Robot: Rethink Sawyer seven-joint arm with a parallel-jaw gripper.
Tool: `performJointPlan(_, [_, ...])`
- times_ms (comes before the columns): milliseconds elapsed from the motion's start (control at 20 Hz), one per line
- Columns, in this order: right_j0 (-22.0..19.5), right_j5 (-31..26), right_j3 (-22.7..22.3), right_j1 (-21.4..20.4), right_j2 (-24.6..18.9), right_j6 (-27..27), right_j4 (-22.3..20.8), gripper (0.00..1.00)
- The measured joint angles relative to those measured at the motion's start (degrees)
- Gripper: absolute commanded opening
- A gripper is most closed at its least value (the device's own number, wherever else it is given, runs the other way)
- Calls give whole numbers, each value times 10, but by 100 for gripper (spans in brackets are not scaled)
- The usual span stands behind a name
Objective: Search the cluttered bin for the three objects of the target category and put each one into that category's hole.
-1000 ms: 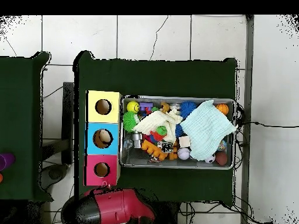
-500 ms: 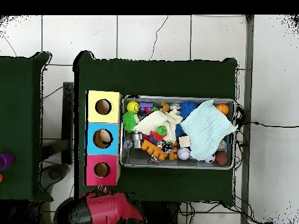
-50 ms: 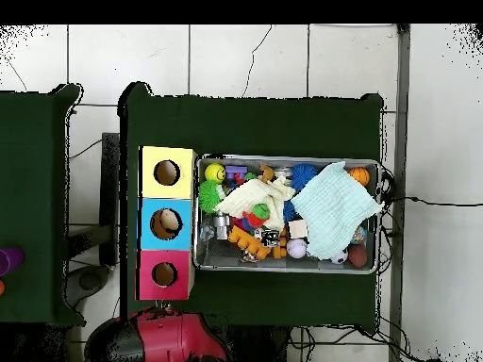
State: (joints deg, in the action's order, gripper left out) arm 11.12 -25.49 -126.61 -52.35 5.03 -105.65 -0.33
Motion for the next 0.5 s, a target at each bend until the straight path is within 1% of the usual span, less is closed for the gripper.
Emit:
performJointPlan(250, [6,-18,6,-14,10,0,16,0])
performJointPlan(500, [17,-63,16,-32,21,0,28,0])
